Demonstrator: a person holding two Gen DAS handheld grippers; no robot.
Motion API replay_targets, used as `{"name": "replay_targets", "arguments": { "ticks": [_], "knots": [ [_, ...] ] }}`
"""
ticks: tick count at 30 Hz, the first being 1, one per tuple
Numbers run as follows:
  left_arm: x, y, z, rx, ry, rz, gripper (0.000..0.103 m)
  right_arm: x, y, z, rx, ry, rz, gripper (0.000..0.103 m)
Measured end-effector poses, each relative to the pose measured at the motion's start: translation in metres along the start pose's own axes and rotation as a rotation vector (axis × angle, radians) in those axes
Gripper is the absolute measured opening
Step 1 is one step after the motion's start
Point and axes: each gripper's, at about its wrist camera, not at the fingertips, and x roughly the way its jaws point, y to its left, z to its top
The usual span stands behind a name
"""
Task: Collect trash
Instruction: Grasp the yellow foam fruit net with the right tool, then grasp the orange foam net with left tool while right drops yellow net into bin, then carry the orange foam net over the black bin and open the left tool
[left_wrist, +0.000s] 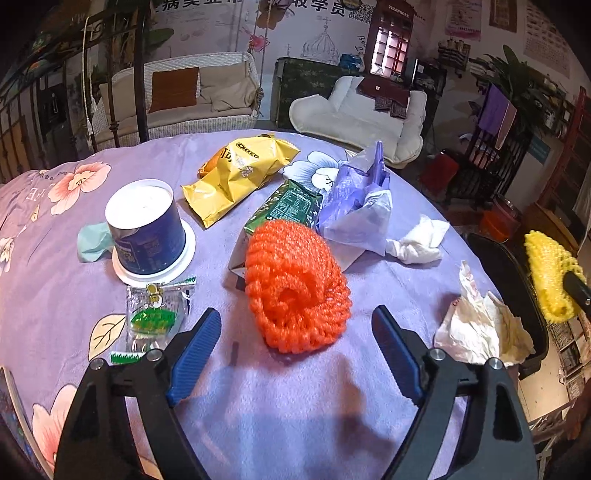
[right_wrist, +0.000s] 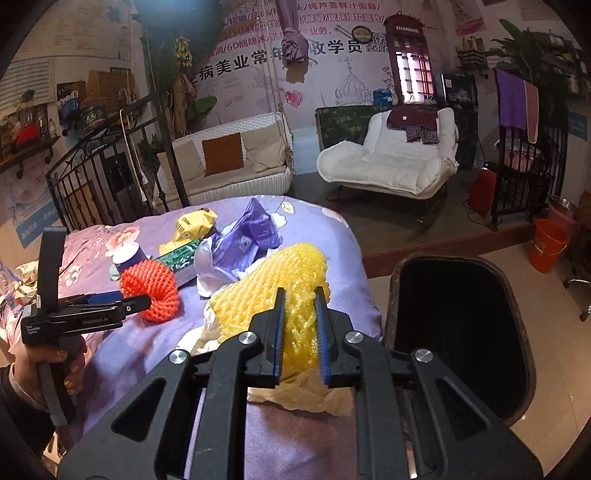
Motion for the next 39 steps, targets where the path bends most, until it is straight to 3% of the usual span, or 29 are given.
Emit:
{"name": "replay_targets", "arguments": {
  "ticks": [7,9,12,14,15,16,18,26,29,33,36,39],
  "knots": [
    [0.024,0.002,0.008,-0.021,0.058,0.006,0.058,0.006,-0.05,0.005,0.146,-0.027,-0.248,0.016],
    [0.026,0.004,0.005,-0.035,0.067,-0.004,0.042,0.016,-0.069,0.0,0.201,0.007,-0.321,0.016],
    [0.023,0.007,0.003,-0.044,0.061,-0.004,0.032,0.034,-0.095,-0.014,0.31,0.082,-0.395,0.018],
    [0.021,0.006,0.003,-0.037,0.052,0.001,0.028,0.042,-0.106,-0.022,0.35,0.125,-0.451,0.028],
    [0.02,0.006,0.002,-0.033,0.047,0.004,0.026,0.045,-0.109,-0.026,0.361,0.132,-0.445,0.035],
    [0.018,0.006,0.002,-0.029,0.043,0.004,0.024,0.046,-0.111,-0.029,0.367,0.135,-0.442,0.051],
    [0.014,0.006,0.001,-0.028,0.034,-0.001,0.022,0.047,-0.11,-0.031,0.359,0.135,-0.459,0.066],
    [-0.037,-0.003,-0.009,0.006,-0.083,-0.014,0.02,0.03,-0.097,-0.037,0.303,0.085,-0.382,0.08],
    [-0.058,-0.021,-0.003,0.037,-0.141,-0.053,0.02,0.024,-0.086,-0.04,0.276,0.071,-0.362,0.082],
    [-0.069,-0.068,0.015,0.114,-0.174,-0.162,0.02,0.014,-0.076,-0.045,0.268,0.039,-0.374,0.086],
    [-0.057,-0.116,0.03,0.179,-0.149,-0.277,0.02,0.001,-0.07,-0.052,0.27,0.013,-0.371,0.087],
    [-0.034,-0.171,0.041,0.286,-0.112,-0.342,0.02,-0.009,-0.065,-0.057,0.248,-0.005,-0.384,0.09]
  ]
}}
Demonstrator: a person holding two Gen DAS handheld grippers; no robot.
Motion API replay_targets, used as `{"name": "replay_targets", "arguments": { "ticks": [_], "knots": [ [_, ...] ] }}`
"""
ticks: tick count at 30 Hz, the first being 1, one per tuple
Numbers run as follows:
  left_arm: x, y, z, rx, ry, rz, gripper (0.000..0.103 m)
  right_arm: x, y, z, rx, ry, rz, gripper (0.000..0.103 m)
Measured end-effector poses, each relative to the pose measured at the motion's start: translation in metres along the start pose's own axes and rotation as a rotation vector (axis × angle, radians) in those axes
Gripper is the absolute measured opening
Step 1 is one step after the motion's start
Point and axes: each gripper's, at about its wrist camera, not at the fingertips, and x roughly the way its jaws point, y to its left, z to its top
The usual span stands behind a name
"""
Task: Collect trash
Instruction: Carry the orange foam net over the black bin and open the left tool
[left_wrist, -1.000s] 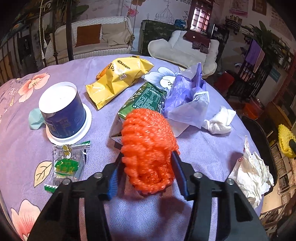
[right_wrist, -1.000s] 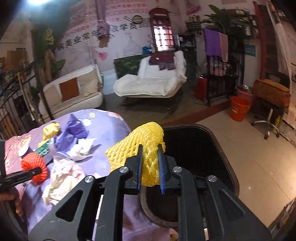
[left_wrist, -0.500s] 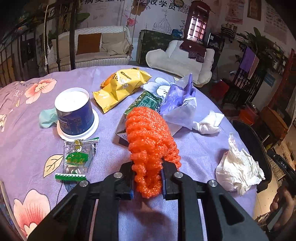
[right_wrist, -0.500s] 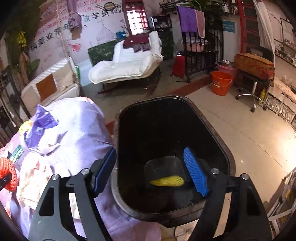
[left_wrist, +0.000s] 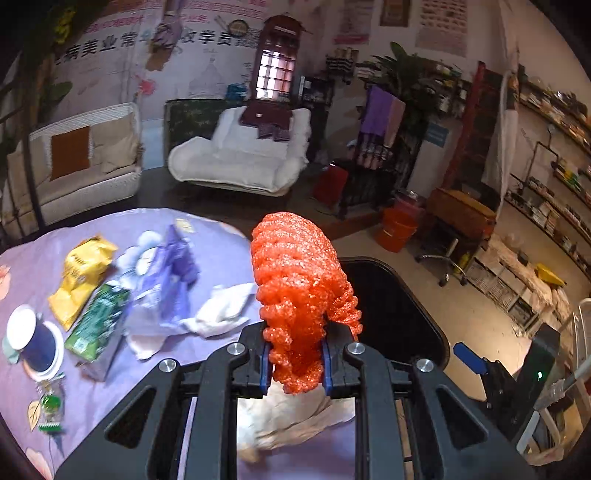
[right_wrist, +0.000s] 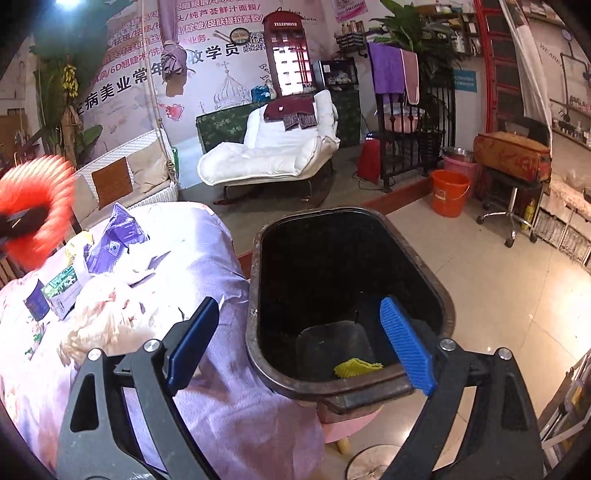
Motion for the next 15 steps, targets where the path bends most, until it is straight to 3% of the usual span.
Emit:
{"name": "replay_targets", "arguments": {
  "ticks": [3,8,13,15],
  "knots": [
    [0.049,-0.031,0.011,0.059,0.087,-0.066,0.02,-0.005,-0.003,-0.004,-0.013,0.014,0.001,0.09],
    [0.112,-0.074,0.018,0.148,0.205,-0.103,0.02,-0.007,-0.01,-0.007,-0.008,0.03,-0.008,0.09],
    [0.141,-0.092,0.024,0.185,0.272,-0.117,0.021,-0.002,-0.018,-0.006,0.006,0.049,-0.032,0.091],
    [0.146,-0.093,0.026,0.184,0.291,-0.128,0.028,0.0,-0.021,-0.005,0.019,0.057,-0.038,0.091]
  ]
}}
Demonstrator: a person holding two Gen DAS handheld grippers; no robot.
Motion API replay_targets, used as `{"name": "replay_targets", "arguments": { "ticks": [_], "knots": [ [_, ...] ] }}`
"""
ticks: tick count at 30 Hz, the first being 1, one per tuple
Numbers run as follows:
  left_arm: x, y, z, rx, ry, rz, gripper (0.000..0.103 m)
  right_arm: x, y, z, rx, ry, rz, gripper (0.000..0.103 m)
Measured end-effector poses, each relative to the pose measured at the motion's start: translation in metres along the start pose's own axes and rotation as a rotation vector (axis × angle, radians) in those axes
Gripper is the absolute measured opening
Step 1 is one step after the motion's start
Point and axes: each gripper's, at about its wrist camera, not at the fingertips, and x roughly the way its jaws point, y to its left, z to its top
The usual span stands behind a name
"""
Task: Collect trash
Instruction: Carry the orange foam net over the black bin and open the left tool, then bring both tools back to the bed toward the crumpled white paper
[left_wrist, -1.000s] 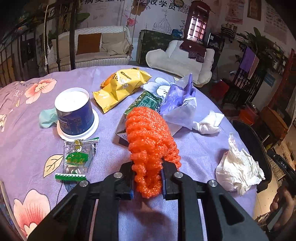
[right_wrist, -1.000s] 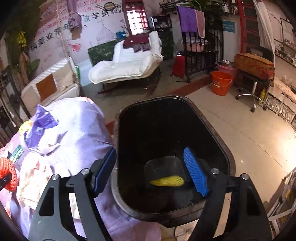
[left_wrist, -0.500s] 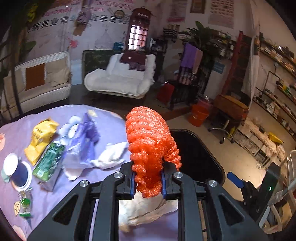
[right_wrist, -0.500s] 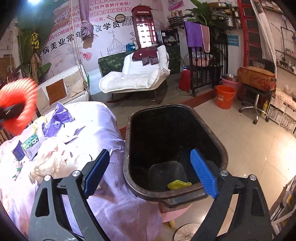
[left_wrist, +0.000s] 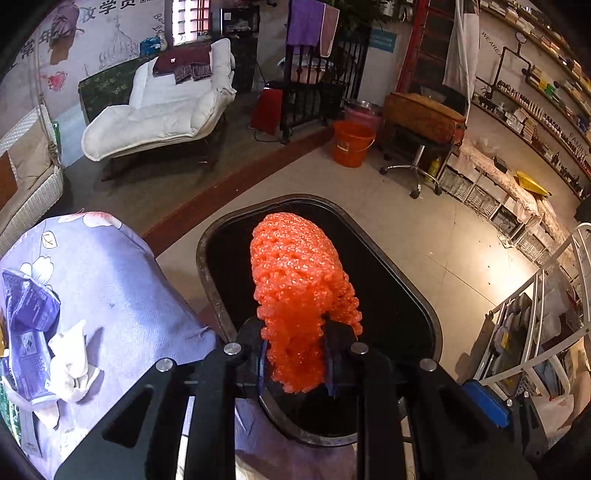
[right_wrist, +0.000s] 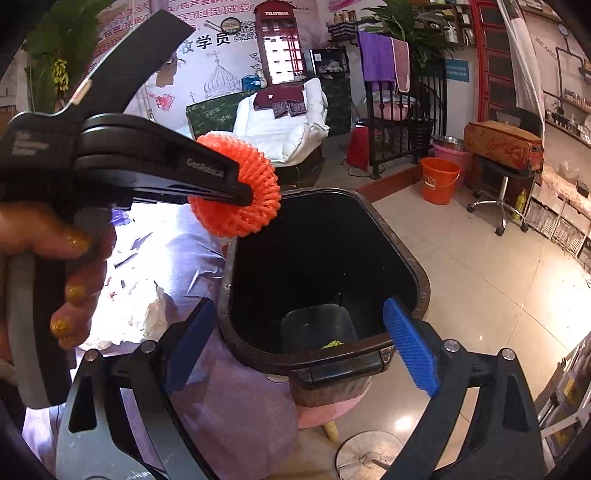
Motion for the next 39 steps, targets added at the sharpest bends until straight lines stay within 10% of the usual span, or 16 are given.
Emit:
{"name": "replay_targets", "arguments": {
  "ticks": [5,9,26,39],
  "knots": [
    [0.001,0.003,0.007,-0.002,-0.004,0.022,0.078,0.005,-0.004,0.002,0.016,0.019,-0.008,0.091],
    [-0.005,-0.003,0.006,0.031,-0.043,0.056,0.086,0.006,-0.003,0.001,0.018,0.027,-0.006,0.092],
    [-0.062,0.019,-0.033,-0.034,-0.139,0.165,0.093,0.008,-0.001,0.007,-0.007,0.052,0.02,0.093],
    [-0.128,0.068,-0.102,-0.126,-0.213,0.373,0.095,-0.001,0.039,0.017,-0.1,0.099,0.249,0.093]
  ]
}}
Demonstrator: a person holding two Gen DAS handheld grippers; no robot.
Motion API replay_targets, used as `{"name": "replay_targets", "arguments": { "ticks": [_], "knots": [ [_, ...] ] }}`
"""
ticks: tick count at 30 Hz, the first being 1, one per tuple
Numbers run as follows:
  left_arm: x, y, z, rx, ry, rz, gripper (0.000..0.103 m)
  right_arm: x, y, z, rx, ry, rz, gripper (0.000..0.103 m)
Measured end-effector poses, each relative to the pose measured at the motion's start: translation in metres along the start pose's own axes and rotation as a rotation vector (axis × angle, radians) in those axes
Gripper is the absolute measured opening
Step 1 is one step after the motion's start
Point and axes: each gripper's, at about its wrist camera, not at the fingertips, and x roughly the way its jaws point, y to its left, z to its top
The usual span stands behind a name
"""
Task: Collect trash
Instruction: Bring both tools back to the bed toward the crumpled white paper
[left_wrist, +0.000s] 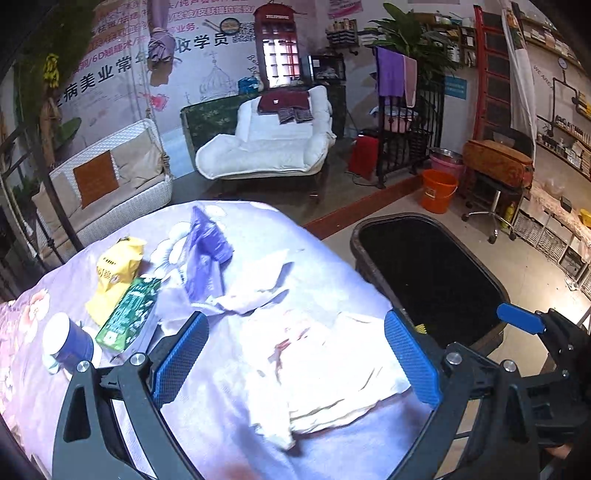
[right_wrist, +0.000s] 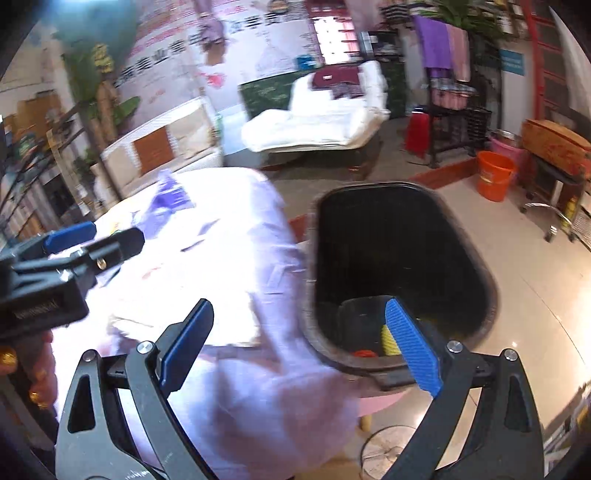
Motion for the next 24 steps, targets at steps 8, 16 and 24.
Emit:
{"name": "replay_targets", "arguments": {
  "ticks": [8,16,24],
  "knots": [
    [-0.014,0.073,-0.032,-0.118,0.026,0.164,0.095,0.011,0.069,-0.003,-0.162,0.053,0.17,0.093],
    [-0.014,0.122,-0.064,-0.193,0.078,0.235,0.095,0.038,0.132,-0.017,-0.316,0.146,0.205,0.093],
    [0.006,0.137,-0.067,-0.165,0.113,0.208,0.095,0.062,0.144,-0.016,-0.41,0.176,0.096,0.076]
  ]
}}
